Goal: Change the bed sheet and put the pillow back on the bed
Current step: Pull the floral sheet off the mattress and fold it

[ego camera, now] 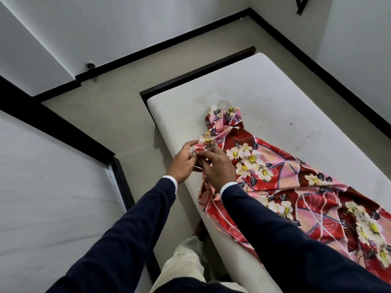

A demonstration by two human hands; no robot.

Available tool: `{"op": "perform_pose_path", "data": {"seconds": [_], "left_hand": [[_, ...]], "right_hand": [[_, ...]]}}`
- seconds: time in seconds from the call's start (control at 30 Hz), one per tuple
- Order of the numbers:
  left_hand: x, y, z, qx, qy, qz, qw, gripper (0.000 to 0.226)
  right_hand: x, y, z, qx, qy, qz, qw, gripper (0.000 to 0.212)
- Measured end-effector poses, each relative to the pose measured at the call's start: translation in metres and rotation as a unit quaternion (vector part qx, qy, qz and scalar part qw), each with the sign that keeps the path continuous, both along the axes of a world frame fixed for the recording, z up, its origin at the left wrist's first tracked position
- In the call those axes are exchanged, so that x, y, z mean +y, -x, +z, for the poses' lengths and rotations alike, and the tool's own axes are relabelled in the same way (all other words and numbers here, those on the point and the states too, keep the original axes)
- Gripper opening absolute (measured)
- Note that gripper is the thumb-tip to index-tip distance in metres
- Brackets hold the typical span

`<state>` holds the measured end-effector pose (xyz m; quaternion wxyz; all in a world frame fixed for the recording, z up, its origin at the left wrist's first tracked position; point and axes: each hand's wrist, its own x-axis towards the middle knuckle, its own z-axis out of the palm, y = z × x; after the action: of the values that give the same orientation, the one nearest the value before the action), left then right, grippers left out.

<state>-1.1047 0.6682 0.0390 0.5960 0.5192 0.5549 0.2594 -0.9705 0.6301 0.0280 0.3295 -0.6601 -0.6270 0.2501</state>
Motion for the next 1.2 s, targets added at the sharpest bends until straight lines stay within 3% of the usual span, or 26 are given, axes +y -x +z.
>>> {"op": "perform_pose_path", "data": {"seconds": [0.3, 0.47, 0.6, 0.87, 0.93, 1.07, 1.2], "left_hand": [[-0.001, 0.000, 0.007, -0.067, 0.035, 0.018, 0.997, 0.030], [0.002, -0.002, 0.008, -0.030, 0.001, 0.028, 0.999, 0.027], [0.010, -0.006, 0.021, -0.002, -0.039, 0.055, 0.998, 0.026], [0.045, -0.021, 0.056, 0.024, -0.144, 0.007, 0.989, 0.026], [0.051, -0.033, 0.070, 0.009, -0.160, 0.001, 0.987, 0.026], [0.055, -0.064, 0.090, -0.036, -0.180, -0.014, 0.983, 0.022], [0.060, -0.097, 0.108, -0.077, -0.206, -0.040, 0.975, 0.023]], "right_hand": [[-0.009, -0.001, -0.001, -0.035, -0.037, 0.039, 0.998, 0.036], [-0.009, -0.004, -0.002, 0.148, 0.056, 0.003, 0.987, 0.044], [-0.013, -0.014, -0.005, 0.188, 0.101, -0.035, 0.976, 0.033], [-0.022, -0.031, -0.010, 0.191, 0.074, -0.069, 0.976, 0.017], [-0.025, -0.034, -0.008, 0.189, 0.084, -0.081, 0.975, 0.028], [-0.034, -0.050, -0.011, 0.109, 0.141, -0.150, 0.972, 0.073], [-0.045, -0.066, -0.027, 0.046, 0.175, -0.188, 0.965, 0.092]]}}
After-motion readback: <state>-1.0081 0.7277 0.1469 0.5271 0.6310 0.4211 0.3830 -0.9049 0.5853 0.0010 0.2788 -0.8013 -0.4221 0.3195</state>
